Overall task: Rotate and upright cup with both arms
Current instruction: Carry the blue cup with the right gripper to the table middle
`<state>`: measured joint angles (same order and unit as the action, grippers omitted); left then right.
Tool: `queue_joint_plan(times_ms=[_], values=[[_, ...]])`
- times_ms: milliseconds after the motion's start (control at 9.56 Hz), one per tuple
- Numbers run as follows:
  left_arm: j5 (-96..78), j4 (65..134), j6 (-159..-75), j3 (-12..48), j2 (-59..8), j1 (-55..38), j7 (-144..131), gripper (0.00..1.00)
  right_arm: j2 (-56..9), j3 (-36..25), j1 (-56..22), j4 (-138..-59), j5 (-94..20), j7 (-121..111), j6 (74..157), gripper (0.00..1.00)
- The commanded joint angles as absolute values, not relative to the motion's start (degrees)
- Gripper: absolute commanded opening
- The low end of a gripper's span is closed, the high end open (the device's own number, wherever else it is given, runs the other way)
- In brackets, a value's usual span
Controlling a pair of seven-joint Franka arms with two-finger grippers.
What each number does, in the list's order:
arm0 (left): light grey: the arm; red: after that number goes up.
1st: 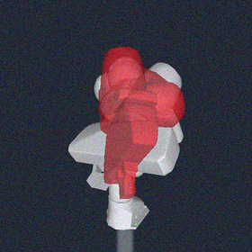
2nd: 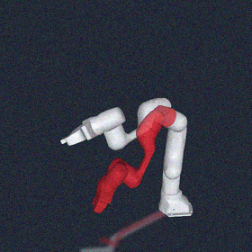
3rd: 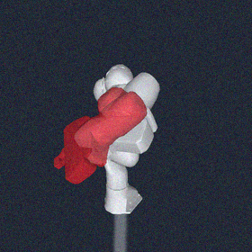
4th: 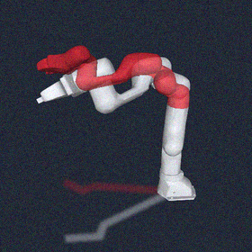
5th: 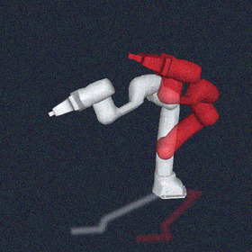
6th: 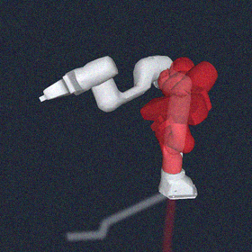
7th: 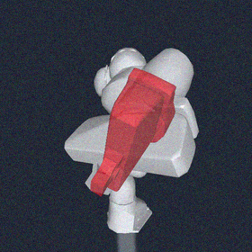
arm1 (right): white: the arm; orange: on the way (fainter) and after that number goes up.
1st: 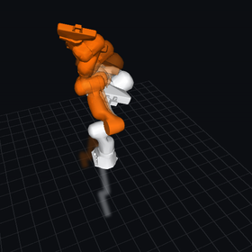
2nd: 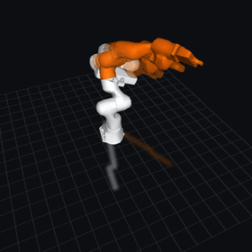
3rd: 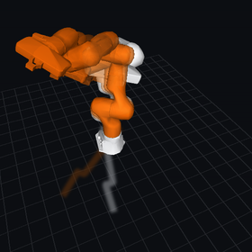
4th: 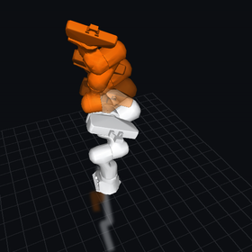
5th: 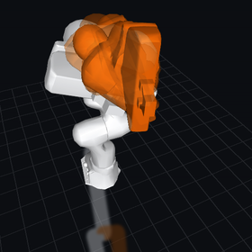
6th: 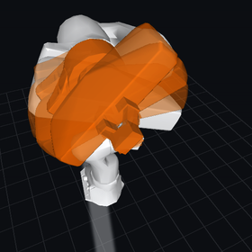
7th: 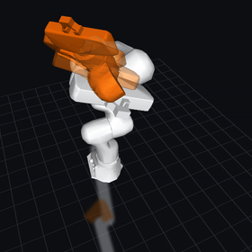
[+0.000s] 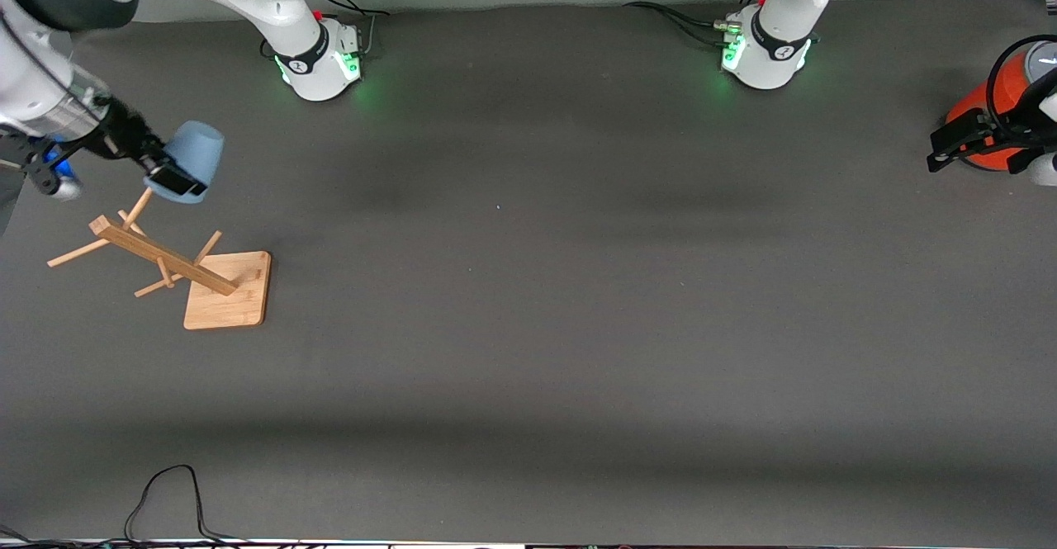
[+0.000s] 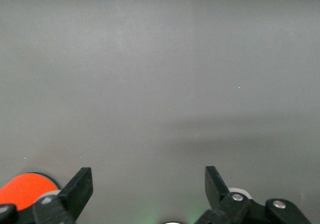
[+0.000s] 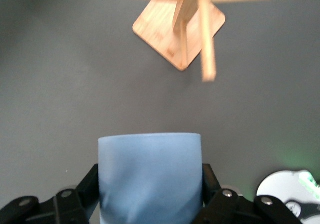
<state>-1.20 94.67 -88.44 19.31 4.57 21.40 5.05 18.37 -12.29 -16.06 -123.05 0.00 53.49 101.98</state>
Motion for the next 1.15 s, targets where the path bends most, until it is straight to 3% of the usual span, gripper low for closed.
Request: queue_joint_plan(times_ms=[0,314,732,1046], values=[[-1.67,93.87,-87.80,19.42,4.48,21.53,5.10,1.00,20.13,-12.22,-23.69,-123.40,-0.35,66.64,100.81,0.61],[-1.76,93.87,-87.89,19.34,4.48,21.53,5.10,1.00,13.57,-12.22,-36.96,-119.12,-0.88,88.87,102.65,0.61],[-1.76,93.87,-87.89,19.34,4.48,21.53,5.10,1.00,-6.97,-12.22,-50.94,-104.63,-2.28,116.12,108.01,0.61],[-1.76,93.87,-87.98,19.34,4.48,21.53,5.10,1.00,-24.12,-12.30,-57.28,-91.27,-2.37,128.99,108.10,0.61]])
